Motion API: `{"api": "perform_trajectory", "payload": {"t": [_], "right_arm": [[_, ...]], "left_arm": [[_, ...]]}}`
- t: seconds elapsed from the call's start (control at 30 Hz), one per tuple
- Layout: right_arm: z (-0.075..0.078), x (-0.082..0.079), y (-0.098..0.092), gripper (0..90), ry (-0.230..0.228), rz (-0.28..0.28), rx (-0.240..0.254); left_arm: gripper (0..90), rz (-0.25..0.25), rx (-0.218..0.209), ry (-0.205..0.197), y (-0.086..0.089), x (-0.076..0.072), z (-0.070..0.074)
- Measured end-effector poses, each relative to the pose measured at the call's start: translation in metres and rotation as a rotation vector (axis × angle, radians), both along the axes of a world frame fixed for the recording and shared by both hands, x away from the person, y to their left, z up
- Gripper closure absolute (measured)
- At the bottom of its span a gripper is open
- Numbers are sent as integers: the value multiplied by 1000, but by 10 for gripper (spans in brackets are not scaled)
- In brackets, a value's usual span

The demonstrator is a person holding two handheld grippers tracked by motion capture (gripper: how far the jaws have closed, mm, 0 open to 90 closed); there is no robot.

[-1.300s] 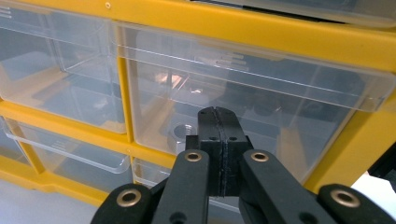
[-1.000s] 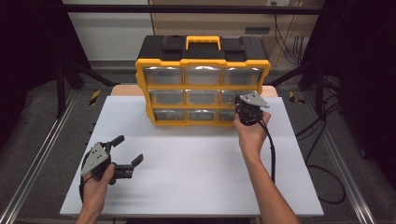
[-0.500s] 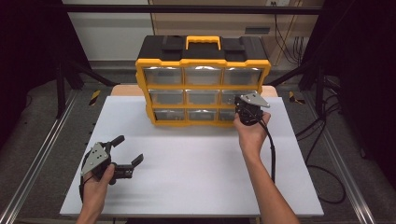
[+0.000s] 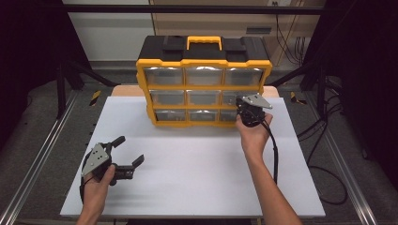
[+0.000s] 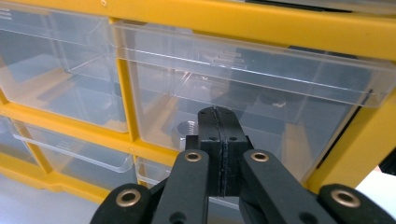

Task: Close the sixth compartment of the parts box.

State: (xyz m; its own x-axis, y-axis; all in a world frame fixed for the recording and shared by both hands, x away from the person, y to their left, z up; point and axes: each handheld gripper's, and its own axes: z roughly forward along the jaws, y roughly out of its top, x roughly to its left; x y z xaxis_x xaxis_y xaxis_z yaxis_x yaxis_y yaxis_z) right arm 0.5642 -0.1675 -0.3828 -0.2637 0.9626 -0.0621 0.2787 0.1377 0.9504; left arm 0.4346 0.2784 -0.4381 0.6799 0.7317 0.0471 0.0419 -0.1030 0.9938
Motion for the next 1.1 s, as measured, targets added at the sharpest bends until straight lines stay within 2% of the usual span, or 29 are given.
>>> {"api": "perform_trajectory", "payload": {"t": [0.27,0.53,0.67,0.73,0.9,1.1], "right_arm": [[0,-11,1,900,-14,32,-4],[-3,-22,4,891,-20,69,20],[-5,-27,8,772,-16,104,23],[-5,-29,11,682,-14,126,43],[-6,-36,16,449,-5,172,42],[-5,-41,25,273,-1,211,29]], "left_arm": [[8,1,1,0,0,0,0],[8,0,2,-1,-1,0,0],[8,1,2,-1,0,0,0],[8,1,2,-1,0,0,0],[8,0,3,0,0,0,0],[8,1,-3,-1,-1,-1,0]]}}
